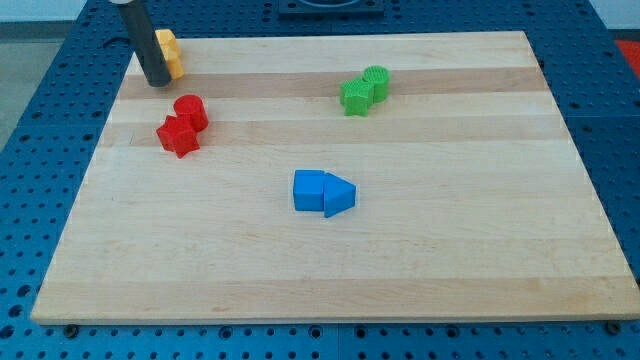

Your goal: Push the red star towards the red circle

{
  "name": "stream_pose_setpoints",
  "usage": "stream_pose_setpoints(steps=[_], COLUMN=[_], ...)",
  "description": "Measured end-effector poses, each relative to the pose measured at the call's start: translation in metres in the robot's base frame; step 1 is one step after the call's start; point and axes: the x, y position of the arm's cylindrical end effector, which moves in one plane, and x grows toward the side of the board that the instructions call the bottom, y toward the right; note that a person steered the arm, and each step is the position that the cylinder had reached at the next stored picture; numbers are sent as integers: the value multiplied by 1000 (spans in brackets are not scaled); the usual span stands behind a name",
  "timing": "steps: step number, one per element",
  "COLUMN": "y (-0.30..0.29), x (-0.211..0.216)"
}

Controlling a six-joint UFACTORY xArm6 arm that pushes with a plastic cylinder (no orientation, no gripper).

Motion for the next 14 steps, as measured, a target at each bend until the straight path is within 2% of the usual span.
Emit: stream_pose_setpoints(steps=[2,3,4,6,7,8,10,12,14], y=[0,0,-26,-29,-11,25,45,50,60], x=[-9,15,47,140,178,189,175,135,129])
